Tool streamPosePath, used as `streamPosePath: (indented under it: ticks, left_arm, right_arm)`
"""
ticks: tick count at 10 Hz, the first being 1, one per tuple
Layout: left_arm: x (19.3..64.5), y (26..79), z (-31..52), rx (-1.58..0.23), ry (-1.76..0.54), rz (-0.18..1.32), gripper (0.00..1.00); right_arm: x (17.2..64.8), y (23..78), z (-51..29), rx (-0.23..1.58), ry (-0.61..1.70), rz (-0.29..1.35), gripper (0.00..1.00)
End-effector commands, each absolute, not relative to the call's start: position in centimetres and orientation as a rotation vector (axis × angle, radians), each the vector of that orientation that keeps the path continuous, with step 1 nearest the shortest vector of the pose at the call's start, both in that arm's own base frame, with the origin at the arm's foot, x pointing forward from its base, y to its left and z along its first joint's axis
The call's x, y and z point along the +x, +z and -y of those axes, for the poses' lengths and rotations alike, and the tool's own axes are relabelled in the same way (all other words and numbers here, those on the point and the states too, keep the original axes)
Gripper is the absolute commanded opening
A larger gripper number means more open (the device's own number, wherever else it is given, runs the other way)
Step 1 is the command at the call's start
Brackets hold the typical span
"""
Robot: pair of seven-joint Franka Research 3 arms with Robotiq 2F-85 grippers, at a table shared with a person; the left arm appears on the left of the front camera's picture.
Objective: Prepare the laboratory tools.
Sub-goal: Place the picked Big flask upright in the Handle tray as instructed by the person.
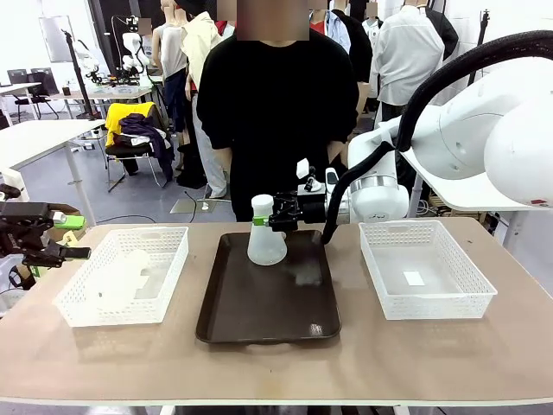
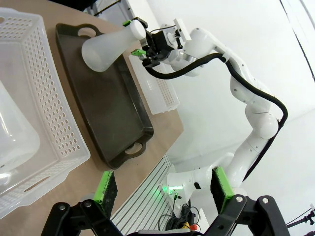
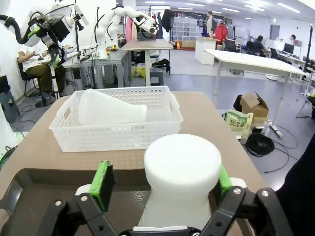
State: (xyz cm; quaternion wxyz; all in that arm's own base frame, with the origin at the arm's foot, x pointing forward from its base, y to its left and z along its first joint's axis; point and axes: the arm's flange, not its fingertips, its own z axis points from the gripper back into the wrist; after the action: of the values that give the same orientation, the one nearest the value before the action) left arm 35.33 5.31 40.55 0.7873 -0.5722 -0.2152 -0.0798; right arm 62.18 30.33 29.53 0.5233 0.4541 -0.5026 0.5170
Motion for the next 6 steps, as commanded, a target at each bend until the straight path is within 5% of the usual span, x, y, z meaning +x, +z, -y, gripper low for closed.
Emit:
streamPosePath:
  ticks: [1,6]
  left_arm:
    - [35.31,40.7,-5.28,-1.252,-0.167,0.471,1.0]
    - [35.31,40.7,-5.28,-1.252,-0.167,0.471,1.0]
  right_arm:
    - [61.67,29.96,-30.22,1.07,1.201,1.207,1.0]
    - [61.19,29.56,-29.73,1.064,1.219,1.105,1.0]
